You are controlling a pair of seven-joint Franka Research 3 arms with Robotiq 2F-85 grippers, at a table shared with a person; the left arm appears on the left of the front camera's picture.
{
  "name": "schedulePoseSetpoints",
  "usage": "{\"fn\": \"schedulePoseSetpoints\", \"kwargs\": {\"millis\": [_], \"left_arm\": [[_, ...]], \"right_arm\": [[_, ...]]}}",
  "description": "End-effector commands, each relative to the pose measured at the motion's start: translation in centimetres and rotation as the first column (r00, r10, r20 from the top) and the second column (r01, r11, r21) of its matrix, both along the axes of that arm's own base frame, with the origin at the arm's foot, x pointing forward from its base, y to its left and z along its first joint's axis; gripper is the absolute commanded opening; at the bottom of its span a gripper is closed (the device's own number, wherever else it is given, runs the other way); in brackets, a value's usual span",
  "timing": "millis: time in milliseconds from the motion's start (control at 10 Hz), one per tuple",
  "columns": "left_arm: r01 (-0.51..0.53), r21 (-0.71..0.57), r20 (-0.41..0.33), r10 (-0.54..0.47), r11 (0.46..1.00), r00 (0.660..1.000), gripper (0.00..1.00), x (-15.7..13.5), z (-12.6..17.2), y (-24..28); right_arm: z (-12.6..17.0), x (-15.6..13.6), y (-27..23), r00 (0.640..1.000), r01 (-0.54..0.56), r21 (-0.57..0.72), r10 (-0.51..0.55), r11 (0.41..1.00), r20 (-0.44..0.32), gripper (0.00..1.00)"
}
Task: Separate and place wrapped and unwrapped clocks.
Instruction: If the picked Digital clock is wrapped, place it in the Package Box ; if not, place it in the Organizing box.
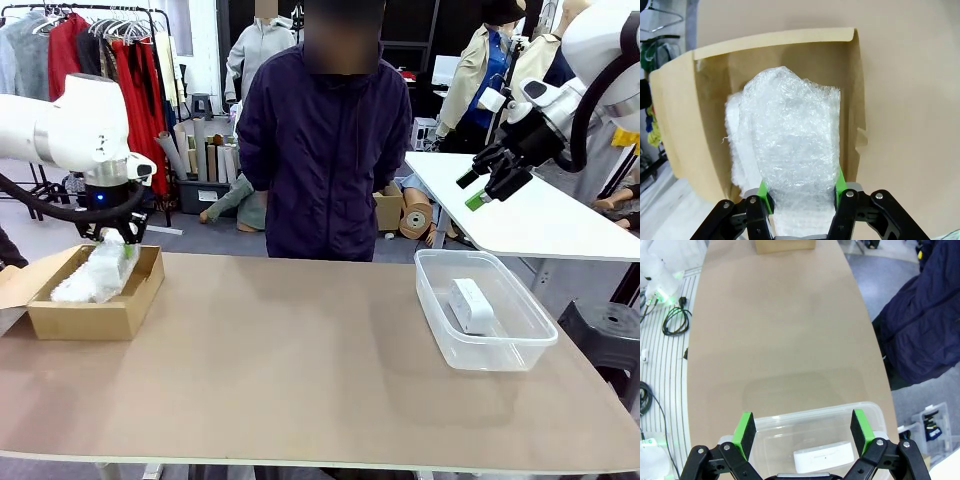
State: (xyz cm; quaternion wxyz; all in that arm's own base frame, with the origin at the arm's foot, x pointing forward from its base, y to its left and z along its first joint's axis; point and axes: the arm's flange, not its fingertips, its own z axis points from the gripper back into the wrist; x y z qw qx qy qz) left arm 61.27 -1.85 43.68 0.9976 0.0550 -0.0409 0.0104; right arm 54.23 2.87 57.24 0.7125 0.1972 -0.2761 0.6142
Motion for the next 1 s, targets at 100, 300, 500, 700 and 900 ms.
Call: {"fn": "schedulePoseSetpoints", "kwargs": {"millis": [100,300,500,700,900], "left_arm": [[0.067,-0.021,-0.007,-0.067,0.998,0.998,0.00,1.6,-1.8,0.7],[0.061,-0.004,-0.024,-0.061,0.998,0.998,0.00,2.3,-3.5,0.6],[0.074,-0.019,-0.042,-0.074,0.997,0.996,0.00,2.5,-5.2,0.3],[0.071,-0.035,-0.068,-0.074,0.997,0.995,0.00,2.7,-6.8,-0.1],[0.052,-0.031,-0.082,-0.055,0.998,0.995,0.00,2.7,-7.6,0.2]], "right_arm": [[0.1,0.1,0.0,1.000,-0.002,0.001,0.002,1.000,0.001,1.00],[0.1,0.1,0.0,1.000,-0.002,0.001,0.002,1.000,0.001,1.00],[0.1,0.1,0.0,1.000,-0.002,0.001,0.002,1.000,0.001,1.00],[0.1,0.1,0.0,1.000,-0.002,0.001,0.002,1.000,0.001,1.00],[0.1,0.1,0.0,1.000,-0.002,0.001,0.002,1.000,0.001,1.00]]}}
